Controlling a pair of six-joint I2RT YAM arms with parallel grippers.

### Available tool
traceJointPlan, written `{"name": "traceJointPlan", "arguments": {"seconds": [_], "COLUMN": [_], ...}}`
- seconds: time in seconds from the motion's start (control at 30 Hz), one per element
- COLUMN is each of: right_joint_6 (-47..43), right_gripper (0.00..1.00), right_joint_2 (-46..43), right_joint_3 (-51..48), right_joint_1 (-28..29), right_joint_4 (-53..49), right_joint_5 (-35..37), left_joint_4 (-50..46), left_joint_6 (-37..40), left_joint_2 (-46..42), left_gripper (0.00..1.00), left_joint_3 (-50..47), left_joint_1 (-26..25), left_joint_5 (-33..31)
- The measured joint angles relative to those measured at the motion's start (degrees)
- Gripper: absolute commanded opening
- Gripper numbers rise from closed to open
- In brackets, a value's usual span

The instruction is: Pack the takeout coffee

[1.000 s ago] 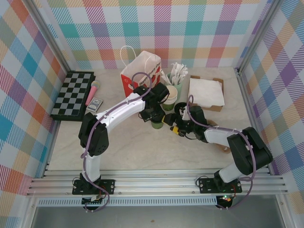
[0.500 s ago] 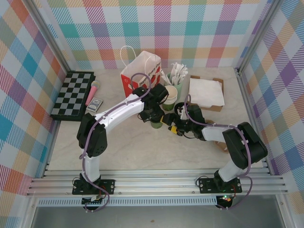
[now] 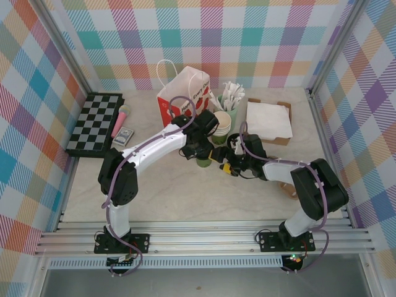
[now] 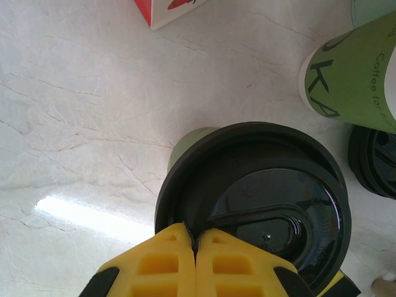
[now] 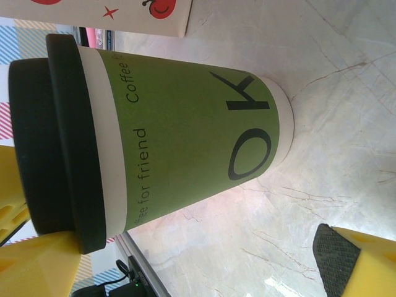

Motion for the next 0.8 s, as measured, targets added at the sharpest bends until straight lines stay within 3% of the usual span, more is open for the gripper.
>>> {"name": "traceJointPlan", "arguments": {"seconds": [0.2, 0.4, 0.53, 0.8], "right_joint_6": [-1.31, -3.56, -4.55, -8.0], "right_gripper": [0.99, 1.0, 1.0, 1.0], "right_joint_2": [-2.54, -11.19, -13.77, -13.79], "right_joint_3": [2.56, 6.19, 9.05, 10.97], "right_joint_1": [0.11, -0.39, -2.93, -9.64], "right_joint_4": [-8.11, -17.9, -23.19, -35.54], "right_joint_5": [1.81, 6.08, 7.96, 13.05], "left_joint_4": [-1.79, -3.15, -3.63, -4.35], "left_joint_6": [1.86, 9.18, 15.21, 24.76], "left_joint_2": [1.11, 2.34, 3.28, 5.51], "left_gripper": [0.0, 0.01, 0.06, 0.05], "left_joint_3": [2.08, 4.59, 6.23, 9.68], "left_joint_1": [-0.02, -0.02, -0.02, -0.07], "left_joint_5": [-0.13, -0.04, 0.52, 4.33]}}
